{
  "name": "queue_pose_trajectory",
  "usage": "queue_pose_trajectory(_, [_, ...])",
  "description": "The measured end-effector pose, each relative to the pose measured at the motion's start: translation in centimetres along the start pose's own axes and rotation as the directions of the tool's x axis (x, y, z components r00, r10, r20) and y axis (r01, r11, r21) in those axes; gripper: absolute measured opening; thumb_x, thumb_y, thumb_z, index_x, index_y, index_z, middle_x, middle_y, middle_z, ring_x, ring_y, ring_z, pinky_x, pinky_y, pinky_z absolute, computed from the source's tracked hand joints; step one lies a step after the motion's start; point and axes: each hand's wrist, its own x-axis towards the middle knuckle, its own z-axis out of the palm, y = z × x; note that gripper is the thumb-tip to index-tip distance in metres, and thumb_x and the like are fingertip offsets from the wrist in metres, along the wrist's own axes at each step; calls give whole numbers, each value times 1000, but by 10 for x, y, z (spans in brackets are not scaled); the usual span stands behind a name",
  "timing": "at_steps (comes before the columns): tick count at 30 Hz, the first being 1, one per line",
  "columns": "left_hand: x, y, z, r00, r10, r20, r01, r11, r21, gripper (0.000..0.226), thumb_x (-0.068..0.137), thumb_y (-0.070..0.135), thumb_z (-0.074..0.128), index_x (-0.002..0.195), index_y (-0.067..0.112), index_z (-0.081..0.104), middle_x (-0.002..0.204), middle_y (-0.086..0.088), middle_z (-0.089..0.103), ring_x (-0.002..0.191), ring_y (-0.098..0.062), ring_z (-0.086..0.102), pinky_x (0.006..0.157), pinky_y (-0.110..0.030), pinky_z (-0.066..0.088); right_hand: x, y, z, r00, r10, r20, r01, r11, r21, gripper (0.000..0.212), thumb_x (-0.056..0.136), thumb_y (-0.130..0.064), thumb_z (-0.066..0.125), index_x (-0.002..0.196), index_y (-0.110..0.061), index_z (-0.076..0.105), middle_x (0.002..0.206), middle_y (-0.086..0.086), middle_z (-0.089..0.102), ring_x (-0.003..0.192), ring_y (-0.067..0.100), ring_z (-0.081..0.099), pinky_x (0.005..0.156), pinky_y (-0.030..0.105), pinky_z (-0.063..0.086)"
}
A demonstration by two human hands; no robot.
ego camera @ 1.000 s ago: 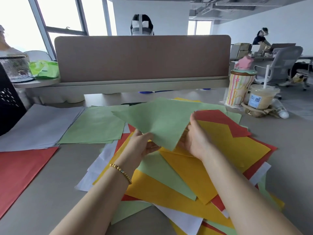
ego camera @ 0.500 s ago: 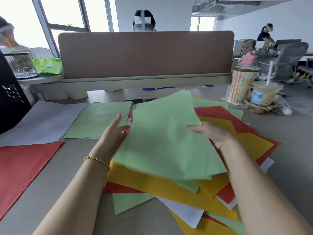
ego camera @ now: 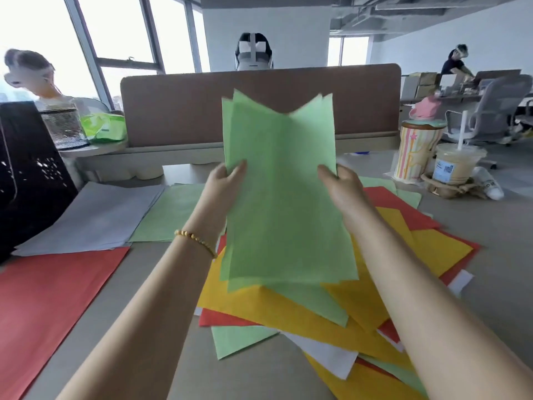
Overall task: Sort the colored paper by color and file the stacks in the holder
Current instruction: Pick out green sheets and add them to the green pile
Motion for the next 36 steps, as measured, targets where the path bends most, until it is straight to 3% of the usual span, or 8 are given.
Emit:
queue_pose_trajectory(7, [5,42,-15,925,266,-271,-257,964,68,24,97,31,48,75,22,49,59,7,43,41,4,39,45,-18,34,-10,-64,15,930,-328,-167,340,939,49,35,98,-31,47,66,-21,36,64,-2,35,58,9,34,54,14,29])
queue_pose_trajectory(9, [-1,29,-16,921,258,-291,-267,964,7,9,94,33,52,89,26,54,76,12,58,66,1,56,63,-18,47,-14,-57,18,942,-320,-105,331,938,105,17,95,-33,52,96,-16,56,91,7,59,81,14,54,62,10,34])
queue_pose_trajectory(12, [-13,-6,-19,944,208,-256,-221,975,-26,17,91,33,58,104,28,49,97,19,58,89,8,57,79,-8,46,-24,-33,16,977,-213,11,212,975,63,57,92,-40,55,138,-14,37,142,0,44,126,8,42,85,9,29])
queue_pose_trajectory(17, [-18,-57,-24,982,-7,-189,-12,995,-101,25,88,32,63,110,22,57,102,6,67,92,-11,66,78,-27,56,-28,8,14,994,-48,101,50,999,-14,69,89,-51,52,146,-18,28,151,-2,34,138,16,33,115,34,27])
queue_pose_trajectory(23, [12,-36,-37,971,2,-237,-7,1000,-22,18,93,28,54,96,13,63,86,0,66,77,-15,64,72,-29,53,-16,2,36,991,-51,128,51,999,6,48,94,-43,48,134,-17,45,126,-6,55,116,11,52,90,17,37])
queue_pose_trajectory(30, [54,-65,-110,934,-224,-280,277,947,166,30,95,32,49,98,5,62,103,-14,66,89,-27,63,90,-40,52,-4,25,91,922,201,332,-220,975,20,16,93,-24,54,104,-17,64,102,-3,68,88,15,66,84,33,53])
queue_pose_trajectory(33, [65,-80,-134,927,-296,-231,355,889,288,31,94,30,53,109,2,57,98,-15,62,75,-27,61,74,-29,53,5,42,129,926,267,268,-265,963,-45,16,92,-16,50,102,-15,63,105,9,69,93,27,65,85,39,52])
queue_pose_trajectory(36, [75,-93,-153,921,-345,-180,389,809,440,57,87,23,64,134,5,37,120,-16,55,102,-32,60,84,-34,53,17,51,163,915,346,209,-341,938,-63,26,92,-14,45,113,-9,61,109,10,65,95,27,61,76,31,48])
